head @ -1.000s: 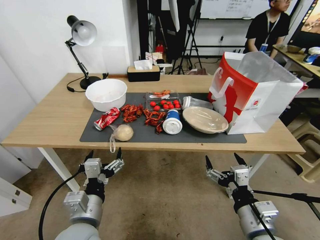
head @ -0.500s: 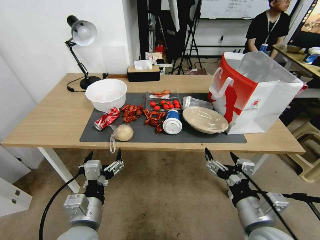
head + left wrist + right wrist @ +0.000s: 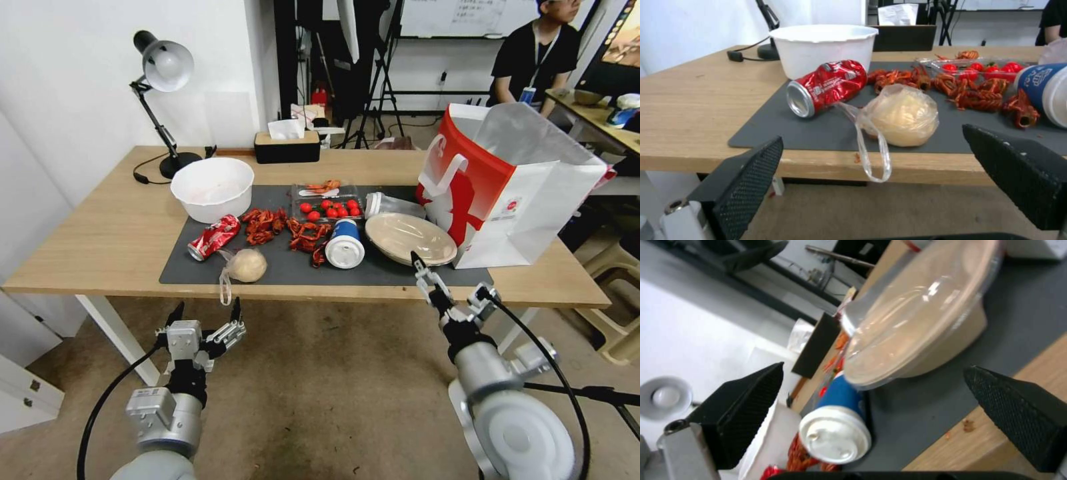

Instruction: Pick up the trash from the table and place it into the takeout bag.

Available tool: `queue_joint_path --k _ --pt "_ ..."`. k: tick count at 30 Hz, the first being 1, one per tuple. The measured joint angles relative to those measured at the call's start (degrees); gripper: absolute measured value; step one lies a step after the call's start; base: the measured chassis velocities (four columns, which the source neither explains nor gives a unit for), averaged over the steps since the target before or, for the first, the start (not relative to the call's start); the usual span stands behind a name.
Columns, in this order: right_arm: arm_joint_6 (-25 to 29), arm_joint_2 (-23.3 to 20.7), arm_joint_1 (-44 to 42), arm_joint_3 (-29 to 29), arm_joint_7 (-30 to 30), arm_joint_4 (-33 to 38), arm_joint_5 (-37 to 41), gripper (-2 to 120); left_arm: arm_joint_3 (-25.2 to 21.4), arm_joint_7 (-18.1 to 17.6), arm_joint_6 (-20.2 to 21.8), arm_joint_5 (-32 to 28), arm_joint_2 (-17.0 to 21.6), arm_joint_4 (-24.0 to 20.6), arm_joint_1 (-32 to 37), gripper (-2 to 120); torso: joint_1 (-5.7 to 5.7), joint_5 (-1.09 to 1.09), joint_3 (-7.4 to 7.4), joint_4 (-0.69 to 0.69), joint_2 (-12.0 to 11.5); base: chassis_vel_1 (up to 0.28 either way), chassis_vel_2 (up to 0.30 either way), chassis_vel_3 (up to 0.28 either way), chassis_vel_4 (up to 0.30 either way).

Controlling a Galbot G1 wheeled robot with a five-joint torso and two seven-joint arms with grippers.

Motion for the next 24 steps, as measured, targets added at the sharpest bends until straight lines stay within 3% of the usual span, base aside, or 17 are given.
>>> queue_joint_path --k 24 --pt "0.9 1.5 7.4 0.7 6.4 -6.6 10.6 100 -0.1 0.1 -0.9 0.0 0.1 0.5 0.7 100 0.00 0.00 0.00 0.01 0.0 0.000 0.000 0.000 0.000"
